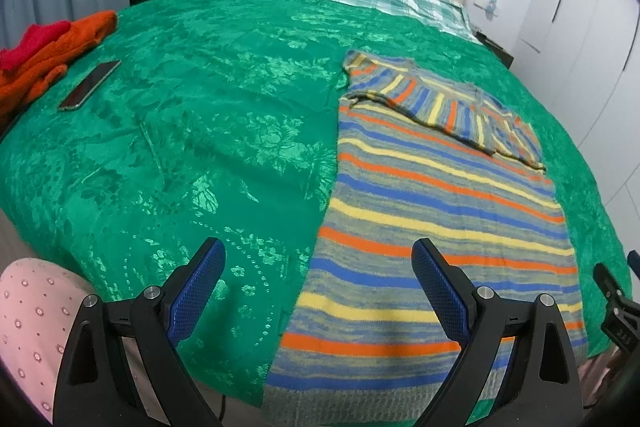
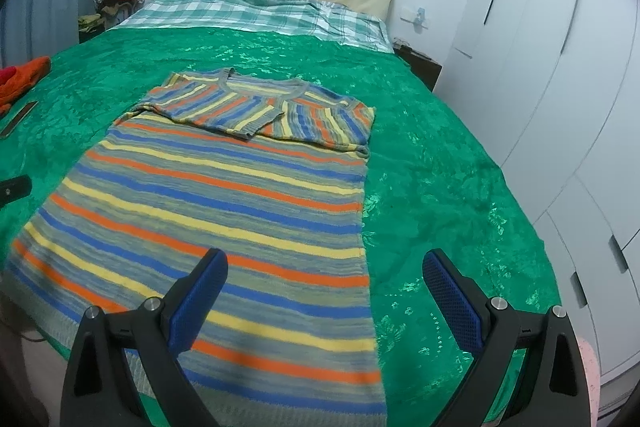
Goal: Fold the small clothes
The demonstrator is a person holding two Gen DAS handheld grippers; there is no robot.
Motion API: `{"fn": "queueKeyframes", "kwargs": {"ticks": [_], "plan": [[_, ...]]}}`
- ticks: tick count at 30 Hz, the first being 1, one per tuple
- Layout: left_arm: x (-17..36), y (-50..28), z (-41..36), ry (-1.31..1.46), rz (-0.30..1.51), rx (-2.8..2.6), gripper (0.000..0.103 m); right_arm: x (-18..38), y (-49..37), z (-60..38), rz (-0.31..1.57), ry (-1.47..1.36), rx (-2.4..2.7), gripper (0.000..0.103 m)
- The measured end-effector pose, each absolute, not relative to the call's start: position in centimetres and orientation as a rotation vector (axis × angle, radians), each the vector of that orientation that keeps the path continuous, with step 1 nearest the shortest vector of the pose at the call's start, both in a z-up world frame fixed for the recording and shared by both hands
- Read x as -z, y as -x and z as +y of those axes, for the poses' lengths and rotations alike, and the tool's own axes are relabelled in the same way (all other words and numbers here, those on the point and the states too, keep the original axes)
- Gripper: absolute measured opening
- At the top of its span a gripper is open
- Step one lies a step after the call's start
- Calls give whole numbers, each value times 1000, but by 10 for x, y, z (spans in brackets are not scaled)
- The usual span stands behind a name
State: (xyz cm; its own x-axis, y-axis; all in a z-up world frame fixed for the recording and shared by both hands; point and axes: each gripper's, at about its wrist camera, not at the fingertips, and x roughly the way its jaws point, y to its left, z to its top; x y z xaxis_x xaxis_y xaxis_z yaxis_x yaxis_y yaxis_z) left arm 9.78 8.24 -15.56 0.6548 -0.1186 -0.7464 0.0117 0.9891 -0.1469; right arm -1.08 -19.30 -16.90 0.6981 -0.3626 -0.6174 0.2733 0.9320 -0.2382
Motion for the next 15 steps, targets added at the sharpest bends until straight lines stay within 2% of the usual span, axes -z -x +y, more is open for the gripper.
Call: {"fn": "queueKeyframes", "kwargs": {"ticks": [15], "plan": [[163,-97,72,66,886,92,96,170,12,-200,724,103,362,97]]}}
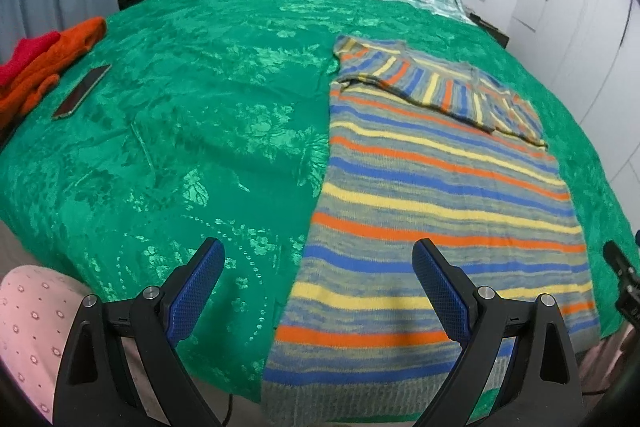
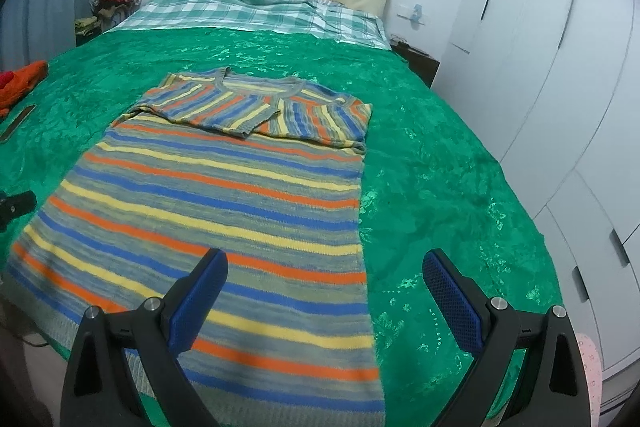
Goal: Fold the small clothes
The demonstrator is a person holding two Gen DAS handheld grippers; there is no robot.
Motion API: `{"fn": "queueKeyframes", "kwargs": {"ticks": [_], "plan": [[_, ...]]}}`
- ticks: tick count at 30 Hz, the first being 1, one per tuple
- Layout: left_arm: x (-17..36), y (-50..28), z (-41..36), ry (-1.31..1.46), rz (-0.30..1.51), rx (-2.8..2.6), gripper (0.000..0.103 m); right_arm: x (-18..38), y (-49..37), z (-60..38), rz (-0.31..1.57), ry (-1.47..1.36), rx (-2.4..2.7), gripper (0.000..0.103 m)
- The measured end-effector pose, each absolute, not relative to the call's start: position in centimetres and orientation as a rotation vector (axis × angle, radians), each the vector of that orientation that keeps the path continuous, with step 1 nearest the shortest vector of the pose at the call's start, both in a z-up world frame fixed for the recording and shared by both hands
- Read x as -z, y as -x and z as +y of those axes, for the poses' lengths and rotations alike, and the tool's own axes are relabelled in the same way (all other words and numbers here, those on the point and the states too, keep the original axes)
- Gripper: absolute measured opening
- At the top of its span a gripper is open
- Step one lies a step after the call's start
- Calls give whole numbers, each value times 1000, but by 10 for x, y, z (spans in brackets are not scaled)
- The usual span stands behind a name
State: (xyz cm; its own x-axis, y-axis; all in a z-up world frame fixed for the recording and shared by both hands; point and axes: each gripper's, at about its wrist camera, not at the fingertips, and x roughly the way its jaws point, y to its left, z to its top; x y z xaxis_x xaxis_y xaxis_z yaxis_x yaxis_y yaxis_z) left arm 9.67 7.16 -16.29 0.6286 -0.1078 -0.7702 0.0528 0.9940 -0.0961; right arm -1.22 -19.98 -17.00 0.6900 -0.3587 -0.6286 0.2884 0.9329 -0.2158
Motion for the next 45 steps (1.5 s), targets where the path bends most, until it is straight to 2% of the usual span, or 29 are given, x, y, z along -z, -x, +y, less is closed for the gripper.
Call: {"fn": "queueKeyframes", "kwargs": {"ticks": [8,12,18,21,23,26,27,28,29,30,31,32,35,39,45], "plan": [[162,-98,78,57,931,104,96,156,20,-240,691,-1,447,97],[160,-85,96,137,973,144,96,136,32,-277,667,-78,487,97],[180,-73,85,108,1114,238,95,145,44,-326,867,-317,322,97],[186,-78,77,45,1138,224,83,171,40,-328,1069,-503,145,97],[193,-82,79,71,1191,229,71,187,37,-319,1176,-554,40,97],[204,-84,74,49,1269,240,67,206,33,-308,1247,-505,50,97],[206,-83,67,14,1292,244,63,211,30,-306,1255,-487,74,97],[208,-83,62,-9,1309,252,43,222,26,-304,1277,-483,80,97],[210,-82,56,-29,1333,267,6,230,22,-301,1305,-491,60,95],[212,-82,52,-53,1363,269,6,242,19,-298,1358,-507,36,87],[211,-82,50,-77,1372,264,5,248,18,-296,1387,-509,36,53],[208,-81,50,-83,1376,270,4,252,19,-293,1417,-499,35,7],[194,-88,60,1,1414,304,4,242,18,-301,1377,-571,3,5],[163,-115,78,191,1412,374,4,206,5,-319,1235,-634,-37,5],[119,-217,68,364,1224,448,4,158,-63,-346,1035,-633,-35,5]]}}
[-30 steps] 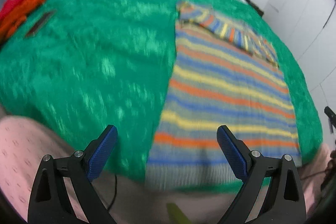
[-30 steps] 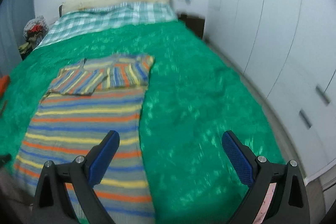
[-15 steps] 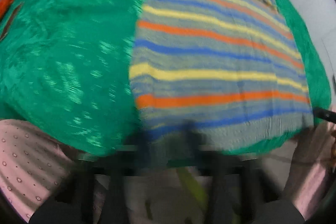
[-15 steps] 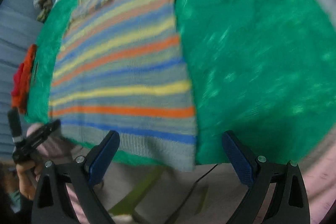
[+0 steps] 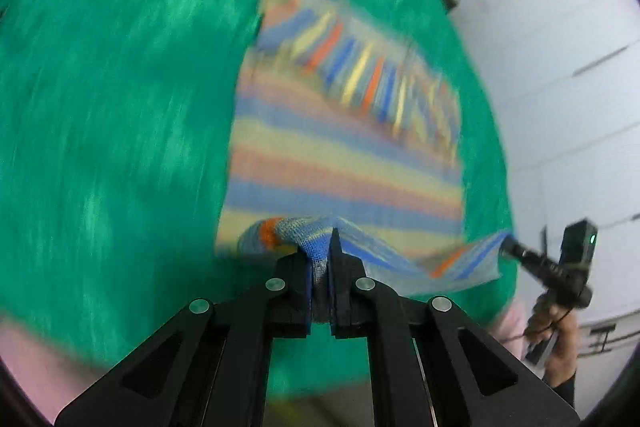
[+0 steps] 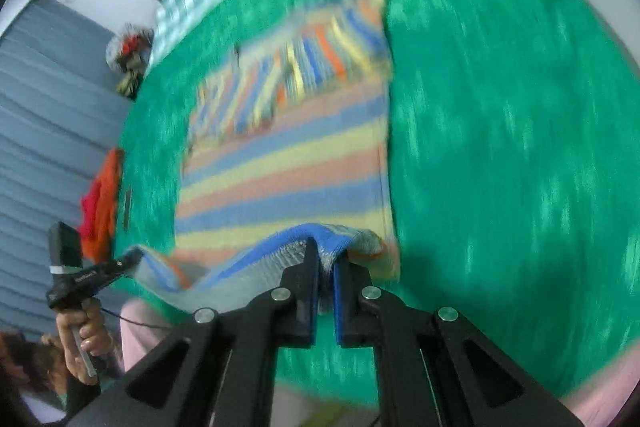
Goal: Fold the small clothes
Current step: 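Grasp the sweater hem with the right tool while the left tool grasps it too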
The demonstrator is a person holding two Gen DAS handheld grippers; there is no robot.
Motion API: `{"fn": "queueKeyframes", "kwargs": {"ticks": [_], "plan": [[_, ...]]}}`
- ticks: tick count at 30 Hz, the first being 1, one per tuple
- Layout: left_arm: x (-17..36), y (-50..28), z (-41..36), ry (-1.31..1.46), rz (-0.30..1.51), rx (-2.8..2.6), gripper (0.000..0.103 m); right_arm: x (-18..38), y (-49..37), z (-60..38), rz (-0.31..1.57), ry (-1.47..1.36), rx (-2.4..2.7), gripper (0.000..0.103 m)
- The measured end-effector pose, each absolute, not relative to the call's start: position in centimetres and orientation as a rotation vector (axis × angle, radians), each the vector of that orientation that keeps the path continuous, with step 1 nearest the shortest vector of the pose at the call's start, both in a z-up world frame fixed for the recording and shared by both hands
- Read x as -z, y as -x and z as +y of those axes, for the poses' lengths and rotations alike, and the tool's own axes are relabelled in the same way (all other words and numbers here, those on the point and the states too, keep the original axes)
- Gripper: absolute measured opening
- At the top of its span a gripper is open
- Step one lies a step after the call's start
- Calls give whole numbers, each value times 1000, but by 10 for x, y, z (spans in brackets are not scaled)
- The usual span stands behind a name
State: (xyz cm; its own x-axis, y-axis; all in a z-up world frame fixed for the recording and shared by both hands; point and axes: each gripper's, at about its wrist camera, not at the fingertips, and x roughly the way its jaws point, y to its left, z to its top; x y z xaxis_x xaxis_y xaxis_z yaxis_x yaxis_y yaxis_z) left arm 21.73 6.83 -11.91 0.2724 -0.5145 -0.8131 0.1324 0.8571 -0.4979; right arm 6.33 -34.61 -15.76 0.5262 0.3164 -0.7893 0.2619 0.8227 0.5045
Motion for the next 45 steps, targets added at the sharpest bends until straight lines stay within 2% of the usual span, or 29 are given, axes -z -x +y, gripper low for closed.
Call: {"fn": "queueKeyframes", "kwargs": {"ticks": [5,12,15,16,17,19,22,25,30,33,35,37,39,40,41,42,43,44,45], "plan": [[125,-327,44,378,1179,436,4,139,-165,-382,917,-637,5,5],[161,-454,23,355,1255,382,5,183,-303,-433,1024,-777,-28,6],[180,-506,35,417,1269,278,10,210,-343,-464,934,-941,-106,14],[181,-518,47,497,1246,241,11,215,-348,-479,870,-970,-45,28],[178,-521,57,544,1210,209,21,215,-346,-487,827,-998,1,30],[162,-516,71,523,1124,151,36,209,-339,-495,763,-1011,34,30],[144,-485,65,359,1067,217,40,180,-329,-474,792,-767,43,30],[148,-443,54,195,1072,292,57,166,-326,-430,908,-542,-57,31],[175,-358,56,150,1151,383,59,183,-317,-395,1087,-435,-55,31],[179,-303,59,85,1132,411,62,183,-283,-385,1096,-493,-128,31],[184,-290,56,34,1136,406,67,185,-251,-375,1138,-481,-190,31],[193,-291,54,19,1150,394,68,191,-227,-364,1185,-452,-202,31],[201,-300,51,47,1152,368,76,203,-215,-353,1201,-447,-222,32],[206,-306,50,65,1160,359,76,208,-214,-350,1187,-432,-201,32],[211,-311,47,72,1171,357,68,213,-216,-350,1167,-415,-167,32],[214,-313,46,78,1178,358,48,217,-218,-351,1152,-418,-148,31],[215,-314,46,94,1193,381,7,221,-219,-356,1136,-466,-155,17],[214,-316,47,119,1242,425,5,224,-219,-359,1148,-497,-175,0],[209,-316,48,98,1246,437,5,226,-218,-358,1183,-520,-195,0]]}}
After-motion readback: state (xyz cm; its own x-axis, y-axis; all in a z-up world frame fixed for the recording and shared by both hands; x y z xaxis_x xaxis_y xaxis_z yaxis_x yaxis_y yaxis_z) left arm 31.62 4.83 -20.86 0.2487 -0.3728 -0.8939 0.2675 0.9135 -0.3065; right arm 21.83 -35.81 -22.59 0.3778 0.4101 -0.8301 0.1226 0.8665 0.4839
